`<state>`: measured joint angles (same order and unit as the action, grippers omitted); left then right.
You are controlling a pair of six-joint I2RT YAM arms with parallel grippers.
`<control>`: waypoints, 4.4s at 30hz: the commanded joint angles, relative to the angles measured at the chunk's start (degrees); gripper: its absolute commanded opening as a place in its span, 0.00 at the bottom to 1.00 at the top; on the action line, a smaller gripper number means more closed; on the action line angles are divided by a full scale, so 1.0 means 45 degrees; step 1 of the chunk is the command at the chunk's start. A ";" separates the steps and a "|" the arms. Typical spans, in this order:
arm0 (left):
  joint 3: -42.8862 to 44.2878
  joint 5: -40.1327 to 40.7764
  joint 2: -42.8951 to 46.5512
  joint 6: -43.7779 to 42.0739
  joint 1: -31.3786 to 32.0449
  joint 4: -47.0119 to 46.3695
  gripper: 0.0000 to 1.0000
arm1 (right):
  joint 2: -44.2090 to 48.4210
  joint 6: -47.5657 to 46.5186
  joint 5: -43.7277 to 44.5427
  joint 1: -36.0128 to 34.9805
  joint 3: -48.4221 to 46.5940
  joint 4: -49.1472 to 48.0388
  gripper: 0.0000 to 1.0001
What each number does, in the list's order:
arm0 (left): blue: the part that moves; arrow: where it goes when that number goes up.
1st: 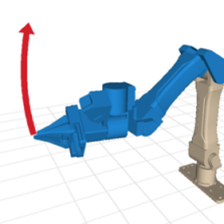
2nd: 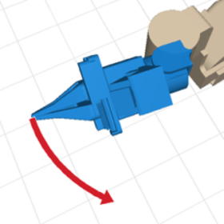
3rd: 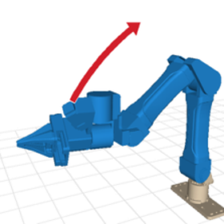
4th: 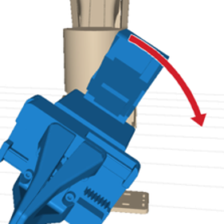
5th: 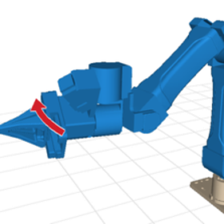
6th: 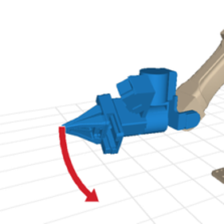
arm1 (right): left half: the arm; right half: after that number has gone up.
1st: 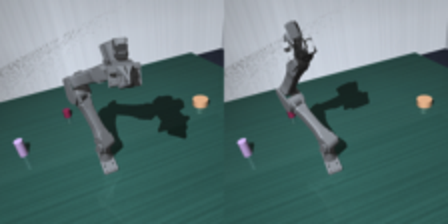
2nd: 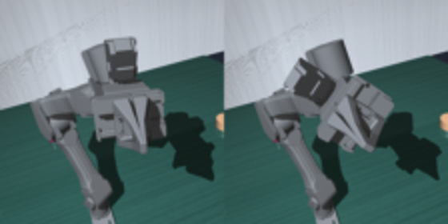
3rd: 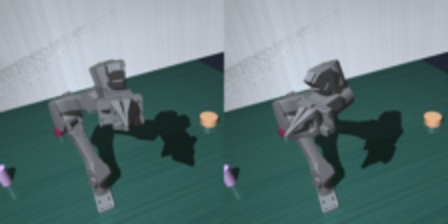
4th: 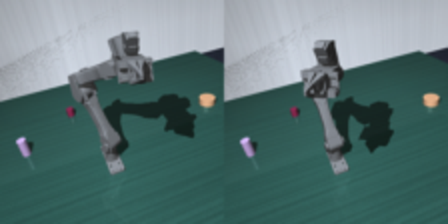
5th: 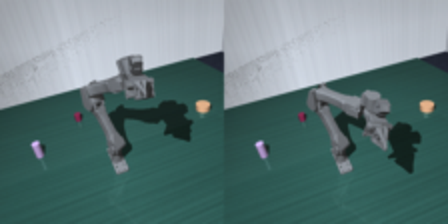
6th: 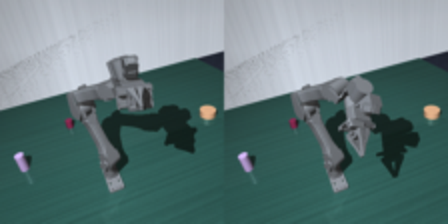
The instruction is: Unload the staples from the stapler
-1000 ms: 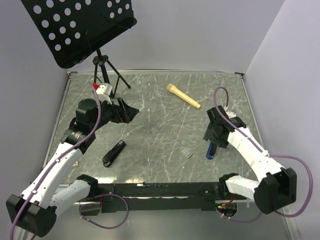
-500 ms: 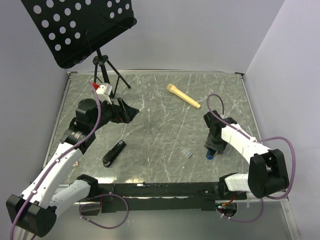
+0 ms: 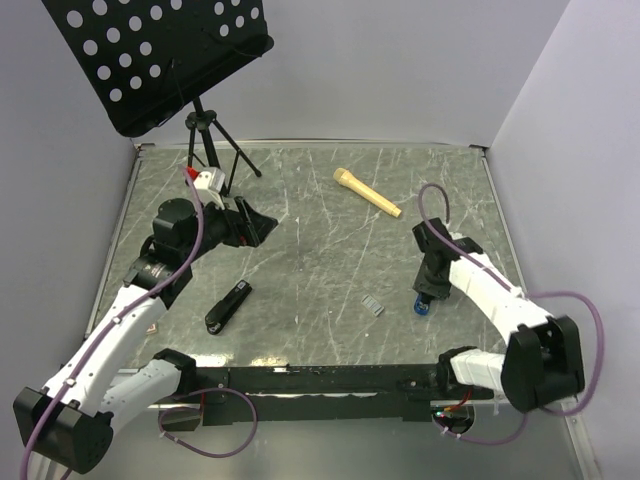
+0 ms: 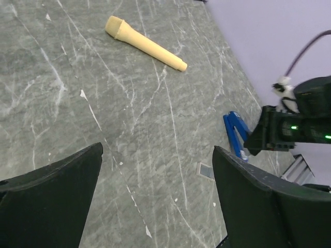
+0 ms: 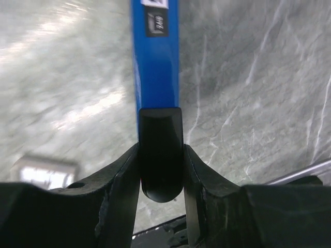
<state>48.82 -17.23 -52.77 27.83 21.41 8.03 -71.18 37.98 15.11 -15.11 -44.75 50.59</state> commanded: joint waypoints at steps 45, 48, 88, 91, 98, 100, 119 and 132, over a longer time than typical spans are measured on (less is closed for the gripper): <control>0.0069 -0.0779 -0.5537 0.6197 0.4969 -0.4675 0.61 | 0.5856 0.1619 -0.3847 -0.5293 0.0452 -0.8097 0.00; 0.0225 -0.0683 -0.5986 0.6120 0.5203 -0.4637 0.59 | 0.5837 0.1717 -0.3847 -0.5372 0.0628 -0.8409 0.00; -0.0359 -0.3027 -0.8214 0.7974 0.5535 -0.7741 0.46 | 0.5661 0.2088 -0.5039 -0.5723 0.2367 -1.0578 0.00; -0.0594 -0.2850 -0.8156 0.8072 0.5555 -0.7976 0.36 | 0.5583 0.1971 -0.5116 -0.5743 0.2230 -1.0421 0.00; -0.0750 -0.2226 -0.7630 0.8014 0.5574 -0.7801 0.01 | 0.5602 0.1991 -0.4882 -0.5704 0.2328 -0.9700 0.19; -0.0809 -0.2011 -0.7472 0.8014 0.5574 -0.7684 0.01 | 0.5680 0.2010 -0.5018 -0.5704 0.2483 -0.9815 0.40; -0.0595 -0.0392 -0.6828 0.7469 0.5574 -0.6106 0.01 | 0.5893 0.3358 -0.4494 -0.5821 0.4047 -1.0228 0.39; -0.0770 0.1131 -0.5617 0.2982 0.5730 -0.3817 0.01 | 0.6286 0.1210 -0.4391 -0.3538 0.2855 -0.9913 0.34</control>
<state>44.25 -13.56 -82.70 51.57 46.83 -9.56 -42.63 45.91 -6.44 -36.32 -29.34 7.53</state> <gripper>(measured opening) 0.079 0.409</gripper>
